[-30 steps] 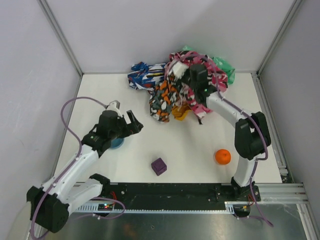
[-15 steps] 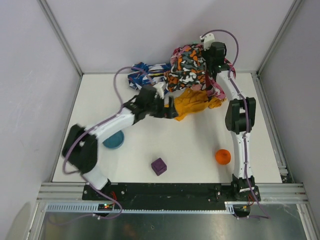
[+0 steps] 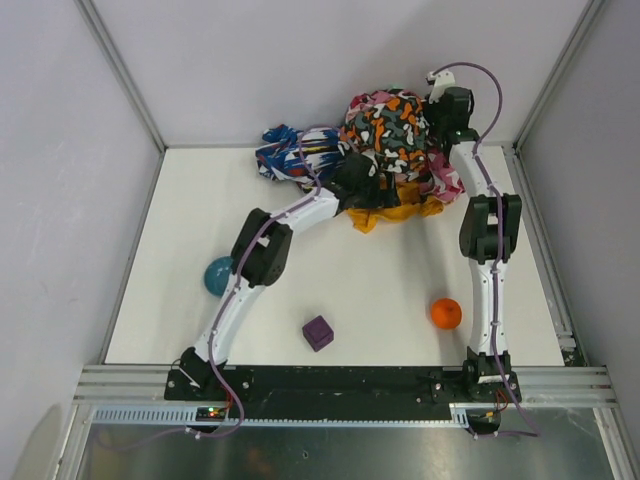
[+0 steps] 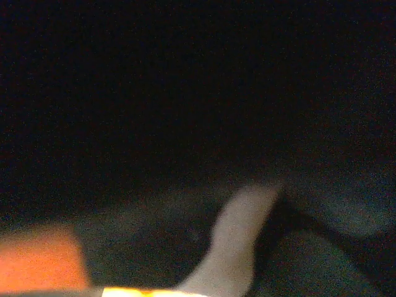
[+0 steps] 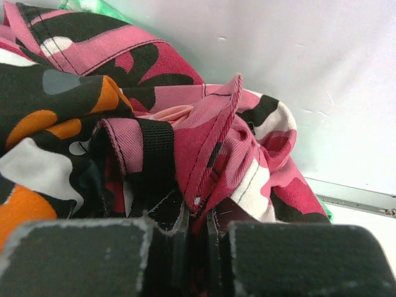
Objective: Pick out a specific cloth from the pile
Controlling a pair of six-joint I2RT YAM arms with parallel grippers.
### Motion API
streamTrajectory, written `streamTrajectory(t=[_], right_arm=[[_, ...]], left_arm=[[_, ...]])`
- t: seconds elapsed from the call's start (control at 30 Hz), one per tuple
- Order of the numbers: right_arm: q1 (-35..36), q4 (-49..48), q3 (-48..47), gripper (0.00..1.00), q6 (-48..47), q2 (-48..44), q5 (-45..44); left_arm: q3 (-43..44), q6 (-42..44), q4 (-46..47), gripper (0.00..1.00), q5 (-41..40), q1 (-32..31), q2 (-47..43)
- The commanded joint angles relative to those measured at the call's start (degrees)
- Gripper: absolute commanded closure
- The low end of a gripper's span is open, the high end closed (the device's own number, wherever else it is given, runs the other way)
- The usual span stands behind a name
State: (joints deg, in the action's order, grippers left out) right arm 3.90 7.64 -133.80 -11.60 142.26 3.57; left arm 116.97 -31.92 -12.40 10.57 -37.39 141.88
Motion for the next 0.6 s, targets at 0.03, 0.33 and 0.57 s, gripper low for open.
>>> streamTrajectory(t=[0.03,0.33,0.57], right_arm=[[-1.94,6.77,4.78,1.00,1.47,-0.76,1.05],[-1.98,4.84,8.71,1.00,2.56,-3.41,2.58],[-2.14,6.48,9.25,1.00,2.32,-3.67,-1.09]], left_arm=[[13.05,-1.49,-4.01,0.00,0.76,-4.03,9.41],[18.18,-2.23,-5.47,0.71,-0.90,-7.37,14.02],[5.76,5.98,-6.22,0.99,0.99,-7.03,-5.30]])
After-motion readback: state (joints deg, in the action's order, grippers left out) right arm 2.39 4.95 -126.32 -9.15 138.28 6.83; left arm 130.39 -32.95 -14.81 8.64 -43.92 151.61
